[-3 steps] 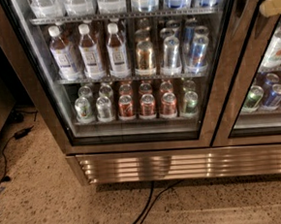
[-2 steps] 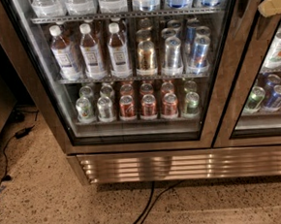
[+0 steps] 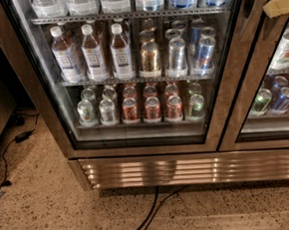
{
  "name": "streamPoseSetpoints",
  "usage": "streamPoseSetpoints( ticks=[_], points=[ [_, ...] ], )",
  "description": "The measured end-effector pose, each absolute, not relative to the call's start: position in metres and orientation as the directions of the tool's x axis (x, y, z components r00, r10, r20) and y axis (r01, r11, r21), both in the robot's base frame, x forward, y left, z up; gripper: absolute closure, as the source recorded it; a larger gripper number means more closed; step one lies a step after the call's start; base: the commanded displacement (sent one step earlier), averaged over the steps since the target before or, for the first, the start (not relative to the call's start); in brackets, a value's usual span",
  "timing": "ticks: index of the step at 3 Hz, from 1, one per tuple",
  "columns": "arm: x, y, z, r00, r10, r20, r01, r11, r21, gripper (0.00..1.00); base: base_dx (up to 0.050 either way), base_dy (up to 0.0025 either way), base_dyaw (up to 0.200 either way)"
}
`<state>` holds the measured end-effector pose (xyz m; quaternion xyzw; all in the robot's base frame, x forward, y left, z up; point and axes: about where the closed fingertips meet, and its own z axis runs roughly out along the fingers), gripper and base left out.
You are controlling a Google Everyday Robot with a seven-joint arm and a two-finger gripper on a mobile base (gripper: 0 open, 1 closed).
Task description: Open left fridge door
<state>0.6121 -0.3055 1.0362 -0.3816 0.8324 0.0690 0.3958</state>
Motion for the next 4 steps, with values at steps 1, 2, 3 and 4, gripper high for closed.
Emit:
streamPoseSetpoints(
  ticks=[1,2,3,4],
  points=[
    [0.6123,-0.3058,1.0395,-0.387,-0.589,-0.709,-0.681,0.701,-0.211,0.36,0.0,0.0,0.0],
    [0.6135,-0.3035,1.0389,-0.373,-0.599,-0.709,-0.69,0.689,-0.219,0.13,0.0,0.0,0.0],
    [0.6078,-0.3028,1.0358,-0.373,-0.599,-0.709,-0.69,0.689,-0.219,0.13,0.0,0.0,0.0],
    [0.6118,-0.2958,1.0346,-0.36,-0.606,-0.71,-0.711,0.67,-0.212,0.37,0.0,0.0,0.0]
  ],
)
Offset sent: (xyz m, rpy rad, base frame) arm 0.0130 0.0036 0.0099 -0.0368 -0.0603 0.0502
